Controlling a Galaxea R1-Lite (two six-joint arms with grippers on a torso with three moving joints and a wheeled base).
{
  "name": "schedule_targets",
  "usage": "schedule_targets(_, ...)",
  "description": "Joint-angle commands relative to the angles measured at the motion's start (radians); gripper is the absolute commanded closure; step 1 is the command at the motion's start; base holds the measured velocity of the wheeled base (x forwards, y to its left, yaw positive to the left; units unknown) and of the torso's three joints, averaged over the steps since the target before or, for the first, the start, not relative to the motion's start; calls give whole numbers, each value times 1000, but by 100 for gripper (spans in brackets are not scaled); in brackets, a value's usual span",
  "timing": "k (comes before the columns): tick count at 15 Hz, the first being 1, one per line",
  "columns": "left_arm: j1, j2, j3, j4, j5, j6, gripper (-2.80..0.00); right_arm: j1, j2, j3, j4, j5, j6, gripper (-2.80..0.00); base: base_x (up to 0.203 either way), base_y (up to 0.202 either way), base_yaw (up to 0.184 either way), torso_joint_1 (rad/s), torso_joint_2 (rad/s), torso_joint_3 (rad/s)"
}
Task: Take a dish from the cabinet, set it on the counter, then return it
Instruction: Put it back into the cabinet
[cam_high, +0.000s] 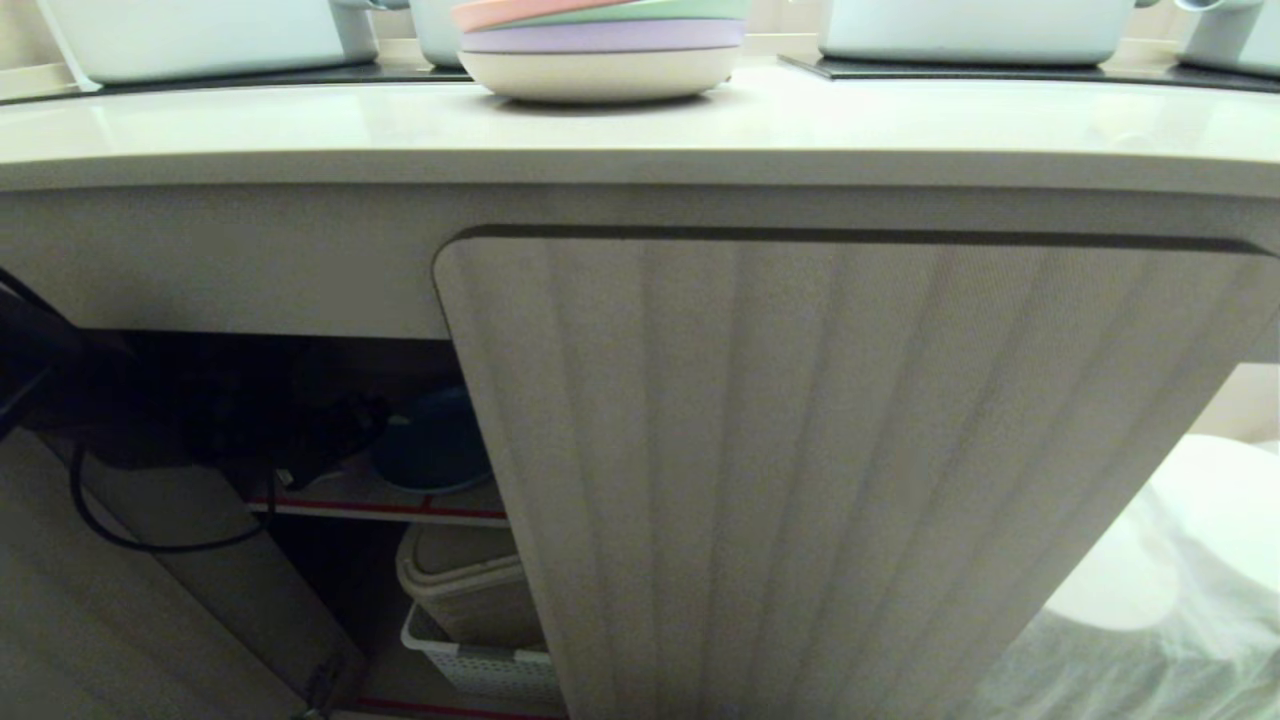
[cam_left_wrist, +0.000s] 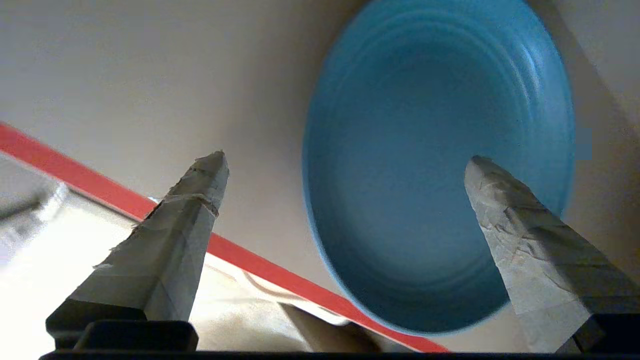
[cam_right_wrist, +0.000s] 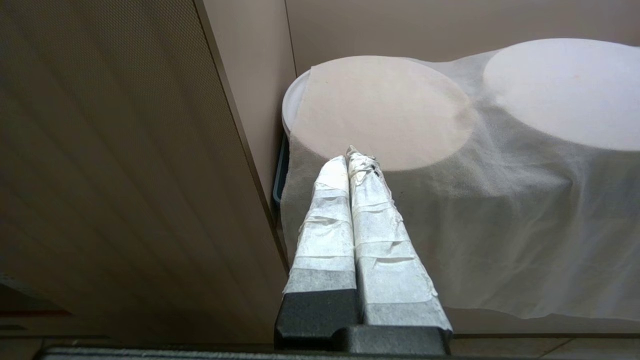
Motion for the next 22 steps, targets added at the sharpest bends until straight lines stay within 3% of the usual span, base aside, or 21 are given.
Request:
schedule_targets(1, 2, -4, 66, -89, 1, 49, -280, 0, 0, 0, 0, -1, 1, 0, 0, 0, 0, 0, 0, 0)
schedule_targets(7, -5, -5, 192, -368, -1, 214, -280, 0, 0, 0, 0, -1, 1, 0, 0, 0, 0, 0, 0, 0)
schedule_targets(14, -3, -3, 269, -534, -3, 289, -280, 0, 0, 0, 0, -1, 1, 0, 0, 0, 0, 0, 0, 0)
schedule_targets(17, -2, 4, 328, -659, -12, 373, -280, 0, 0, 0, 0, -1, 1, 0, 0, 0, 0, 0, 0, 0)
schedule_targets(19, -3, 9, 363, -724, -13, 387, -280, 0, 0, 0, 0, -1, 1, 0, 0, 0, 0, 0, 0, 0)
schedule_targets(22, -3, 9, 365, -726, -13, 389, -280, 0, 0, 0, 0, -1, 1, 0, 0, 0, 0, 0, 0, 0)
